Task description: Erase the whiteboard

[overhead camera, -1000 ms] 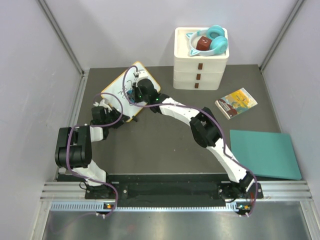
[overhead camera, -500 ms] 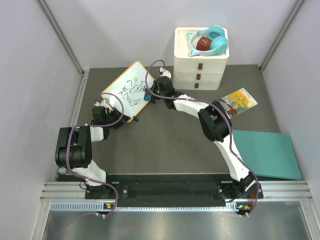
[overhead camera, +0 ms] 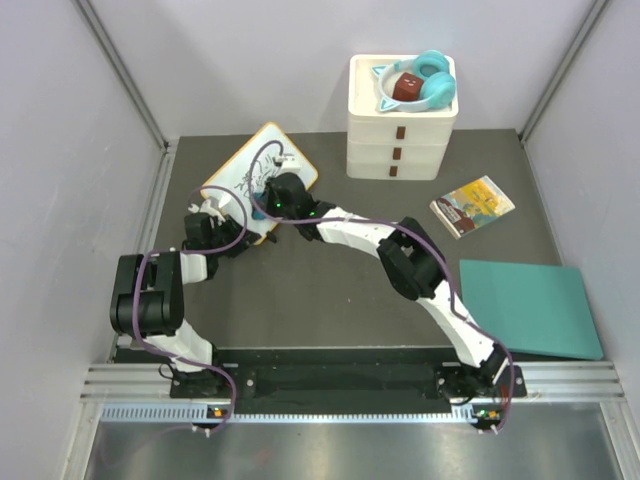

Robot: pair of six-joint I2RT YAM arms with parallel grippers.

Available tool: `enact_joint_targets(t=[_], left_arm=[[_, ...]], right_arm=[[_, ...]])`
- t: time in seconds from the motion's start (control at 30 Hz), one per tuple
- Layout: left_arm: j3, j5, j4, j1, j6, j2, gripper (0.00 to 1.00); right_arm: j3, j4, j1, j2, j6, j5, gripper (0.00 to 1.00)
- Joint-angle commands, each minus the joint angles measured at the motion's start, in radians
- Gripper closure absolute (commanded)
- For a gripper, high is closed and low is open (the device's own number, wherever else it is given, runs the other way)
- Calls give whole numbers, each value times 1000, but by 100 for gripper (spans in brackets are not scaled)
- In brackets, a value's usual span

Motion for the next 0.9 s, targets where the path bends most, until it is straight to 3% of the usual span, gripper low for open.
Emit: enact_joint_targets(t=[0.0,0.2,0.7,0.87], left_arm=[[-35,-71,-171,-2,44,15,100],[-35,-73,-176,-7,46,10,100],[-32,-67,-173,-25,58,10,100],[-35,-74,-171,-26,57,8,100]], right_arm=[[49,-9,109,49,-6,-83,100],[54,-33,77,61,42,-74,100],[90,-109,-227,71,98,-137,100],[219,-184,-274,115,96,-148,100]])
